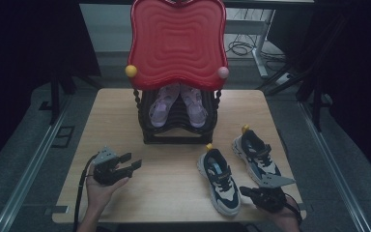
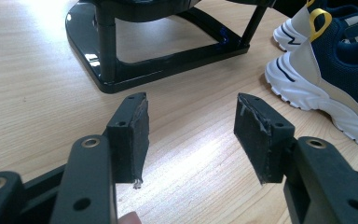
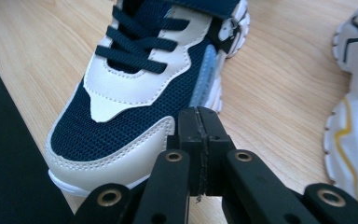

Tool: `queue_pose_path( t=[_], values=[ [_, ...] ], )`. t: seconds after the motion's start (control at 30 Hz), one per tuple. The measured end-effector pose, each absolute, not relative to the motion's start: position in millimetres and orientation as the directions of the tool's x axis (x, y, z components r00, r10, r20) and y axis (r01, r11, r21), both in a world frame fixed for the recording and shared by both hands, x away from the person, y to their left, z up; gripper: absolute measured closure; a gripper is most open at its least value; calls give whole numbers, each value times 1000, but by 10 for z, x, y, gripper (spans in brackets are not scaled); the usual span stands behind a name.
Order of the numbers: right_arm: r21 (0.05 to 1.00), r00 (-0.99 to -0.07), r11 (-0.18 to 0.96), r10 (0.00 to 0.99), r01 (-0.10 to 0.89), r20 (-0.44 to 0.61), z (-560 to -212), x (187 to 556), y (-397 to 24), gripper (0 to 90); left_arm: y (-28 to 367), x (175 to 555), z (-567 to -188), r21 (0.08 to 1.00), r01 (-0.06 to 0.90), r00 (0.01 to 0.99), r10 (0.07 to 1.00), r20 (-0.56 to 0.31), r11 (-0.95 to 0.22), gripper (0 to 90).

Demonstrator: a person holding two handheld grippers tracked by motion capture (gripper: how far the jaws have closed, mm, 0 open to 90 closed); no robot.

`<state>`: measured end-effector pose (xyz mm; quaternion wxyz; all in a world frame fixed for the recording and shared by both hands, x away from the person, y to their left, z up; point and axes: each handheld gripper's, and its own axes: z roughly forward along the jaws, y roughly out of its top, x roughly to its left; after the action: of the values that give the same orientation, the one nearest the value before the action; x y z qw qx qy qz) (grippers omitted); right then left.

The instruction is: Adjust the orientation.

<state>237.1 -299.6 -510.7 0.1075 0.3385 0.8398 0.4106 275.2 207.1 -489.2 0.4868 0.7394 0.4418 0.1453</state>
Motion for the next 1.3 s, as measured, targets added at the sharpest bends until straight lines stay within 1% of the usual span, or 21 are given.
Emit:
queue_pose_path(
  t=[0.23, 0.33, 0.67, 1.3],
  values=[
    [763, -757, 443, 647, 472, 93, -5124, 2374, -2952, 900, 2068, 2759, -4903, 847, 515, 568, 794, -217, -136, 453],
    [765, -776, 449, 622, 462, 104, -5132, 2368, -2911, 900, 2061, 2759, -4906, 846, 515, 569, 793, -219, -137, 453],
    [760, -824, 496, 559, 421, 91, -5126, 2329, -2689, 900, 2080, 2756, -4899, 848, 513, 566, 794, -220, -131, 453],
    [769, -886, 546, 460, 333, 57, -5091, 2316, -2205, 900, 2099, 2751, -4888, 849, 513, 563, 795, -224, -124, 453]
  ],
)
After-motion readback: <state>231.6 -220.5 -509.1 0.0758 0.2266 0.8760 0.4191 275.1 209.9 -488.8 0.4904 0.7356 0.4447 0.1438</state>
